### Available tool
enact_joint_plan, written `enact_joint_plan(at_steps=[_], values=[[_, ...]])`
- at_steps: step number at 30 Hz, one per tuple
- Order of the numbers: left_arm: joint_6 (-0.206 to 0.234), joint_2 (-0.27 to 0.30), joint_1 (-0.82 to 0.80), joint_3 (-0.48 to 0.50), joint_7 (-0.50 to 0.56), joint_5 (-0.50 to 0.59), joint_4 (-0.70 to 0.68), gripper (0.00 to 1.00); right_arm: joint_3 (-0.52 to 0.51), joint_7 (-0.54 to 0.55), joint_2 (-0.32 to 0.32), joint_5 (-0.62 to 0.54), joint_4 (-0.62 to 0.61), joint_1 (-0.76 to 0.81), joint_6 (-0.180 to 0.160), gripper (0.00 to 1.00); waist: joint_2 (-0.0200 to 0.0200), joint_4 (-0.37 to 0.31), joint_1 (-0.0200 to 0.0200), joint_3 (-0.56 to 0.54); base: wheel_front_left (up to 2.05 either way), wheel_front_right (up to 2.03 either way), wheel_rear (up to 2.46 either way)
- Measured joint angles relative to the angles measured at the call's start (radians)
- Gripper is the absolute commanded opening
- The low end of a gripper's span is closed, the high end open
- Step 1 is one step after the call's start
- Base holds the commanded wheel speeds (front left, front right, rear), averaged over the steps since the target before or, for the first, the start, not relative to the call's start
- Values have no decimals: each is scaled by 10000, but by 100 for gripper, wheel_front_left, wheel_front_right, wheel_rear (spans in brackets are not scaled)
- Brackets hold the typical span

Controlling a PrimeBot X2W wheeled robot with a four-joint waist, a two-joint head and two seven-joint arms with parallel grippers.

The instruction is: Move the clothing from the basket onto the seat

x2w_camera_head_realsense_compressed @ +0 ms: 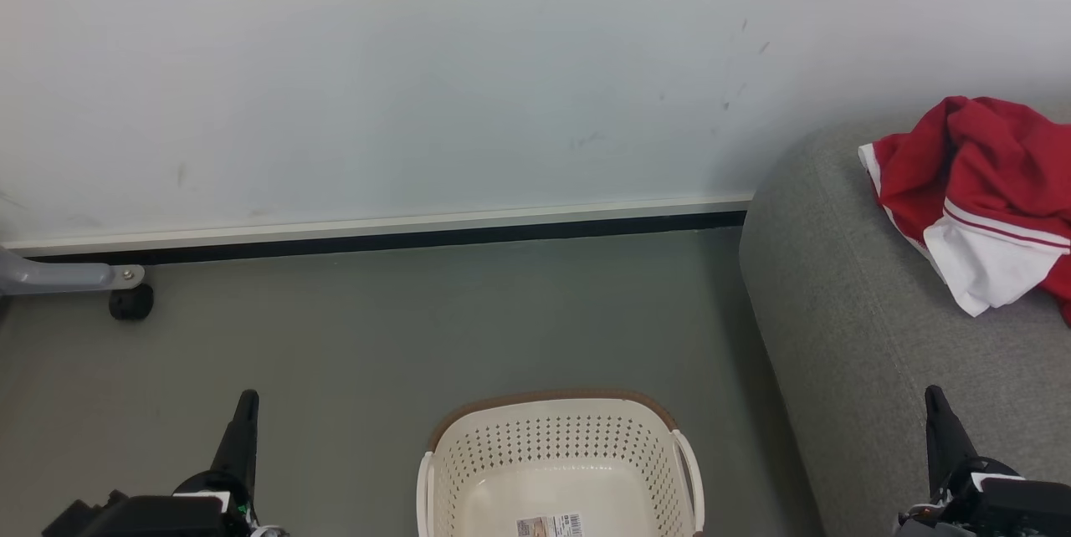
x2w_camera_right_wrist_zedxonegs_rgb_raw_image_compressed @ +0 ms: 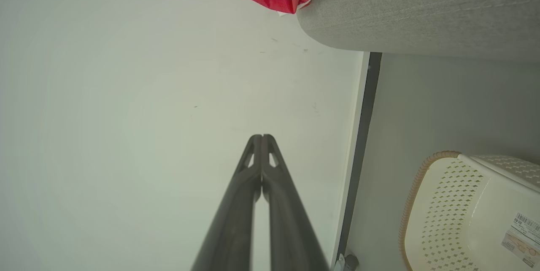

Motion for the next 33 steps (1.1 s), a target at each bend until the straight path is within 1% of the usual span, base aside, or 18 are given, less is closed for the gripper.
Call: enact_joint_plan(at_steps=[33], values=[[0,-2,0,-2,0,-8,4,0,2,0,0,2,2,0,0,0,0,0,-1,-1,0,0,0]])
